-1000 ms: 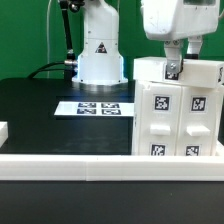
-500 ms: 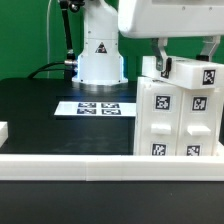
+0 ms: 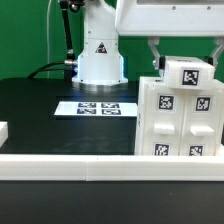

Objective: Assemble cabinet

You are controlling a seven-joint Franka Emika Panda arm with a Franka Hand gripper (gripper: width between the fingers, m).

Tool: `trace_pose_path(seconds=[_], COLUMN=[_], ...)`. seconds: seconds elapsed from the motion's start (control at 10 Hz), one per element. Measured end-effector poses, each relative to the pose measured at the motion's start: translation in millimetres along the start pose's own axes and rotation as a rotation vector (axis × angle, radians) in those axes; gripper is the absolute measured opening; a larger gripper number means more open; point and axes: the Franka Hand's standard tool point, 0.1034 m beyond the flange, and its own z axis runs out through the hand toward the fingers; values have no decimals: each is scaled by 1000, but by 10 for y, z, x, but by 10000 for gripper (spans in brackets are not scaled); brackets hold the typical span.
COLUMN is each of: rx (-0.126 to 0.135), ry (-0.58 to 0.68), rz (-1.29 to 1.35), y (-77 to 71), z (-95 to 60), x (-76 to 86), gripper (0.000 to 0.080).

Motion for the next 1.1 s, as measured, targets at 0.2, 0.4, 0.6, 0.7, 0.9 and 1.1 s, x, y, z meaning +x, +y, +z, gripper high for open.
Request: trace_pose_path(seconds=[0.2,0.4,0.6,0.7,0.9,1.1], rx=[5,11,13,16,21,28], ry=[0,0,-2,-4,-9,-17], rz=[196,403,551,659,846,1080], y=[1,3,9,9,15,13], z=[-1,-2,-2,-4,-7,-11], x=[6,13,14,16,20,23], gripper=[560,560,560,560,560,560])
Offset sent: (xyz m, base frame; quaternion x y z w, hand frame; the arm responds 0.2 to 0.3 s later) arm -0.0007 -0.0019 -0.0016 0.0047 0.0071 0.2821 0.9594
